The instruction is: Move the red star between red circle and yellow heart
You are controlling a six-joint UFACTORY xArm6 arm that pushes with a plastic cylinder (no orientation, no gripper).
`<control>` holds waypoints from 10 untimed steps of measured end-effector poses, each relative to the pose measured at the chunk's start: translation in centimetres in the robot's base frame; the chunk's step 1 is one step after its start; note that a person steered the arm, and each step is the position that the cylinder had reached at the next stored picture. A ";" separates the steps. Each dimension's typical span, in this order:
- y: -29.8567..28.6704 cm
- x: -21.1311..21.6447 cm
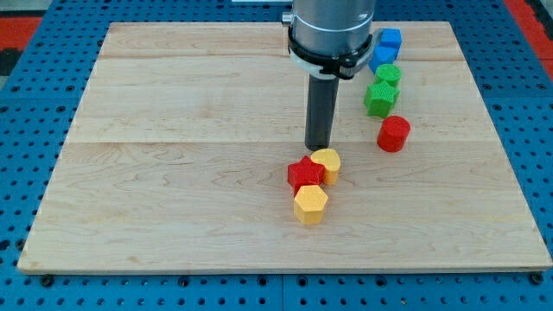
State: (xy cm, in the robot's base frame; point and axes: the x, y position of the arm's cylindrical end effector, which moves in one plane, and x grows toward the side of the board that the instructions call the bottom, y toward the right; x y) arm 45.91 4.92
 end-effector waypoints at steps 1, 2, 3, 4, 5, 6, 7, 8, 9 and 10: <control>0.3 2.2; 0.3 2.2; 2.4 2.9; 5.4 2.9; 5.3 2.8; -0.2 1.9; -6.8 1.9; -11.4 2.7; -11.5 5.5; -9.5 8.2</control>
State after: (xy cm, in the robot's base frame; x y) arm 54.13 -4.57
